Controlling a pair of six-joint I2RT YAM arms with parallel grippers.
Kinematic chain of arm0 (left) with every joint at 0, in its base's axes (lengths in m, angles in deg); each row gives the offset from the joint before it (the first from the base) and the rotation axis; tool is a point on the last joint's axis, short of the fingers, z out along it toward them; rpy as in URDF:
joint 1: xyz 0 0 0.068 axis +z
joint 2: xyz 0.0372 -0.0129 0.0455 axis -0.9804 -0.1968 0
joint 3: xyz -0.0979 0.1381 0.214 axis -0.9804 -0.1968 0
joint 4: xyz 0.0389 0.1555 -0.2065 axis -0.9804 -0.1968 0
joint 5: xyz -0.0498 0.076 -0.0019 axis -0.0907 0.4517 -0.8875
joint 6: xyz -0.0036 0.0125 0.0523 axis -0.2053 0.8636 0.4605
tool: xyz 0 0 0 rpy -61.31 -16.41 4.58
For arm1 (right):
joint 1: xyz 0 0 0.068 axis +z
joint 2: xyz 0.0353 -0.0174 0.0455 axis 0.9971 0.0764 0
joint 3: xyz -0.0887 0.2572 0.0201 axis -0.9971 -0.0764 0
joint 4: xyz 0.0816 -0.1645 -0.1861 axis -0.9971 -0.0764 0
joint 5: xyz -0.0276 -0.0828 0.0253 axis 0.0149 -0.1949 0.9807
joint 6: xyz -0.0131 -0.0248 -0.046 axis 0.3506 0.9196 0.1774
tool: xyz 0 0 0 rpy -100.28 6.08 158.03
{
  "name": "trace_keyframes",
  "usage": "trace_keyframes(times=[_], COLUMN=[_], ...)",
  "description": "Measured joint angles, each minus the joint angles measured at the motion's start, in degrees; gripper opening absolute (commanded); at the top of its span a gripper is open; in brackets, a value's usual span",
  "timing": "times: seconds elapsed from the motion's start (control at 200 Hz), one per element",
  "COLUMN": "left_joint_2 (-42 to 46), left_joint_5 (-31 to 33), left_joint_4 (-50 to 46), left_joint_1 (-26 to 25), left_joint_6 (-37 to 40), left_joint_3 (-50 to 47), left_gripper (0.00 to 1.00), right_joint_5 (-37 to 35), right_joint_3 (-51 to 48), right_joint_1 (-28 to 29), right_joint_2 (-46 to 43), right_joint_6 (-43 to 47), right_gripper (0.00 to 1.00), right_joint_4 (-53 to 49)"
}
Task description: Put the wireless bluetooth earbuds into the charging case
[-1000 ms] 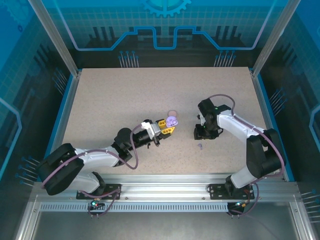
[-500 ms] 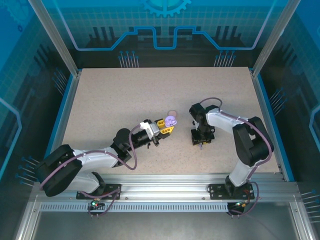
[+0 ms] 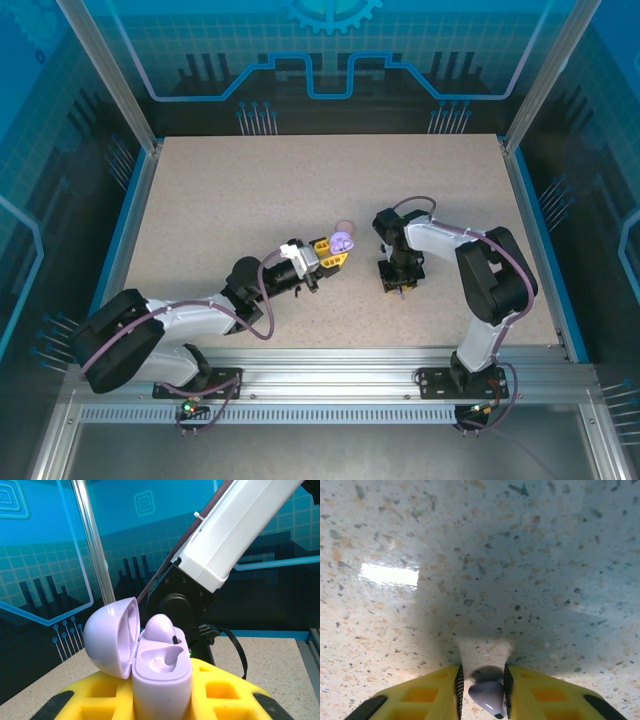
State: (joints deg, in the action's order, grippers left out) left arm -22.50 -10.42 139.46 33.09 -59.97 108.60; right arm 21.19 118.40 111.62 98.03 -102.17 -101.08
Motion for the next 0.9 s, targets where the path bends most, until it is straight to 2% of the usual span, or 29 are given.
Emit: trace_keyframes(times=[0.9], left_joint_2=[0.4], left_joint_5=[0.4], left_joint_4=[-0.3], left_joint_1=[0.0], left_joint_6=[0.0], left_joint_3=[0.0], left_gripper=[0.02], right_joint_5=[0.2], right_joint_3=[0.3], right_joint_1=[0.2], right_joint_2=[0.2], right_joint_6=[1.1], right_gripper=[0.31], right_joint_4=[-1.7])
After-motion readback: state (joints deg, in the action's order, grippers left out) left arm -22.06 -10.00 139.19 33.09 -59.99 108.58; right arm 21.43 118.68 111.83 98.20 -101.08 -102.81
